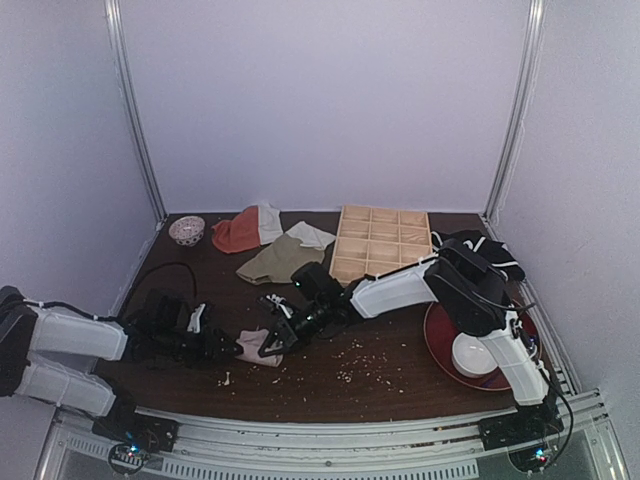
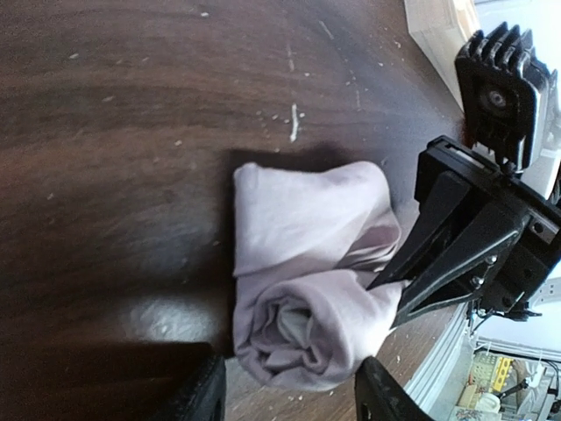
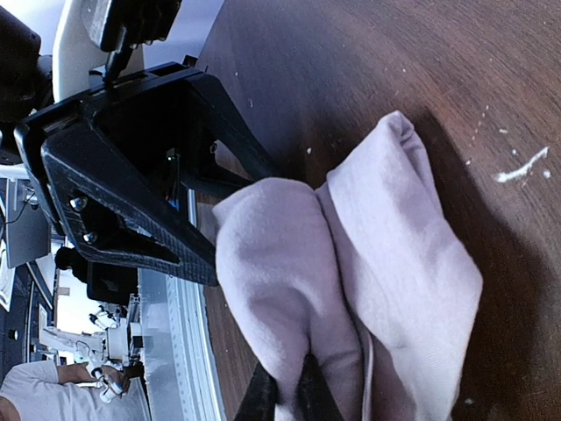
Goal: Roll the underwear
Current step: Roll the underwear at the center of the board.
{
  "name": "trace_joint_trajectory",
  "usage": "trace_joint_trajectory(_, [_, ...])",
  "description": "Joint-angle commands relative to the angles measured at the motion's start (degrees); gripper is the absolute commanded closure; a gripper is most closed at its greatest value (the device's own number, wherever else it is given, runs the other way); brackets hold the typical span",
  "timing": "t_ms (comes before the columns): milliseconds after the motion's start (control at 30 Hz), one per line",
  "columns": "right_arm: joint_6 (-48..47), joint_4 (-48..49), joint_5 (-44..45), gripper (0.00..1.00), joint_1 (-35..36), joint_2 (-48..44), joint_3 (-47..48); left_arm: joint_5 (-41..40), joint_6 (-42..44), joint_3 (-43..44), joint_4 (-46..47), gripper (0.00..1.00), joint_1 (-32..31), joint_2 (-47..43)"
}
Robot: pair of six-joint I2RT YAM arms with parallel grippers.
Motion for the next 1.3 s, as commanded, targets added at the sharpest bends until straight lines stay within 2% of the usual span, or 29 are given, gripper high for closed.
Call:
trace_joint_trajectory(0, [-1.84,-7.94,-2.18,1.00,-0.04,3.09,0.68,3.15,3.01,2.78,5.92,0.48,0.52,3.46])
trace_joint_trajectory(300, [-4.23,-10.87,-2.21,1.00,-0.07,3.41,1.93,6.32,4.99,4.47,7.06,0.52,0.62,7.36])
trace_joint_trajectory(467, [-4.78,-11.82,-2.10,1.00,-0.12,3.81,2.63,8.17,4.99,4.63,9.63,0.60,0.55,10.56])
trace_joint_trajectory(567, [-5.11,-12.21,-1.96,1.00,-0.12,3.94,2.78,8.76,4.78,4.67,11.02,0.76,0.58,11.88])
trace_joint_trajectory(633, [-5.22,-12.42,-1.92,1.00,-0.12,4.06,2.90,9.23,4.52,4.64,11.90,0.81,0.62,12.66])
trace_joint_trajectory(733, [-5.86,-13.19,-1.28,1.00,-0.11,4.04,3.25,9.66,4.25,4.81,12.56,0.99,0.62,13.64])
trace_joint_trajectory(800, [-6.40,-13.67,-0.47,1.00,-0.07,3.80,3.35,9.66,3.99,4.77,12.69,1.00,0.58,13.80])
trace_joint_trajectory(1000, [-10.28,-15.94,4.04,0.84,-0.10,0.79,3.13,9.03,4.73,5.53,9.55,1.00,0.57,12.17])
trace_joint_trajectory(1267, [-15.79,-15.68,12.37,0.75,-0.12,-6.42,-0.12,8.68,5.07,5.66,7.56,1.00,0.49,10.38])
